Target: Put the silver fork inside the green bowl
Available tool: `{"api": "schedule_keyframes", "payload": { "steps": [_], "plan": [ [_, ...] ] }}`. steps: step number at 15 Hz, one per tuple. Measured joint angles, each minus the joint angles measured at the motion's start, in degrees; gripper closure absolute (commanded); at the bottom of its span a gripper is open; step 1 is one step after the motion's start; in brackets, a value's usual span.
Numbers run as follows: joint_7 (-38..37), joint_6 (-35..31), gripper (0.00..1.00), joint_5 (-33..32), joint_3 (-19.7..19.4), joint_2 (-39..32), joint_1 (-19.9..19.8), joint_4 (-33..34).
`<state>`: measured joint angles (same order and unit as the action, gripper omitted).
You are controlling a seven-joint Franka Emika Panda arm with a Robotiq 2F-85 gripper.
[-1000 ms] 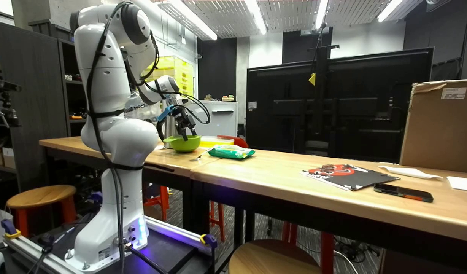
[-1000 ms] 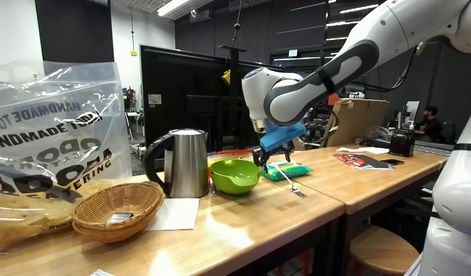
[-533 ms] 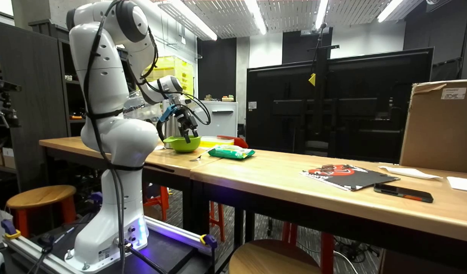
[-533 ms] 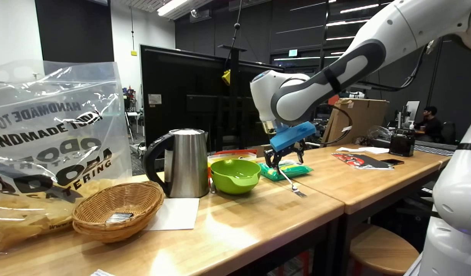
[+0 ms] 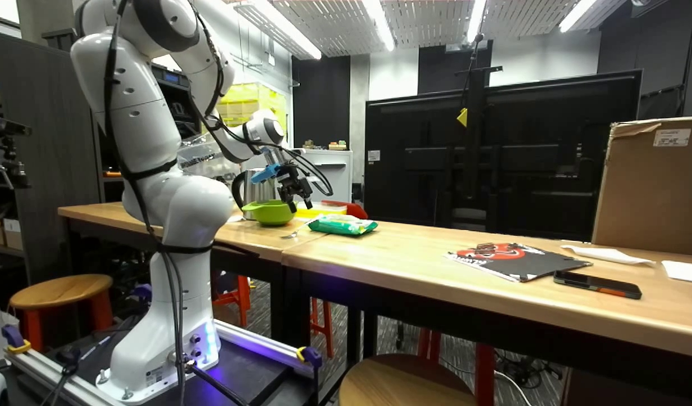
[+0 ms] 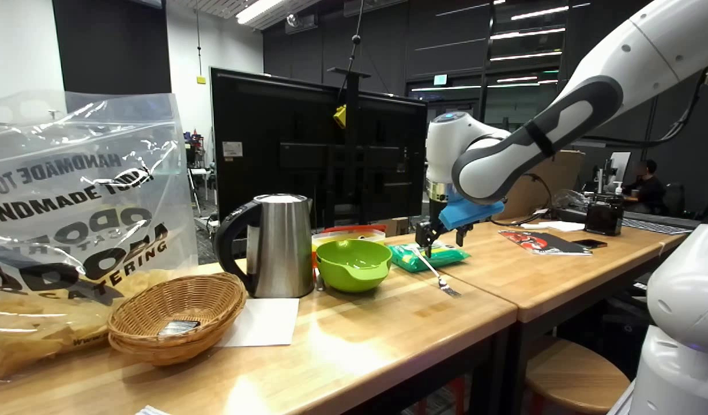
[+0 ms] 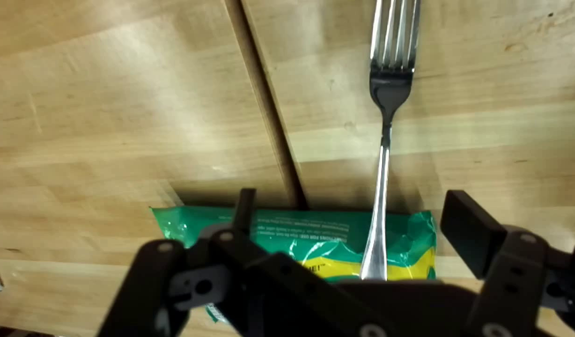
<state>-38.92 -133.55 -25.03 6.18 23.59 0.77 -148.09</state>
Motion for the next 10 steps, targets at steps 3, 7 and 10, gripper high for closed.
{"api": "schedule_keyframes", "payload": {
  "steps": [3,7,10],
  "plan": [
    [6.68,-10.02,0.0,0.67,-1.64,0.48,-1.87,-2.47],
    [15.33,-17.2,0.0,6.88,-2.79,-0.82,-2.62,-3.66],
    [21.01,-19.53,0.0,12.22,-3.12,-2.64,-2.56,-3.7]
  ]
}}
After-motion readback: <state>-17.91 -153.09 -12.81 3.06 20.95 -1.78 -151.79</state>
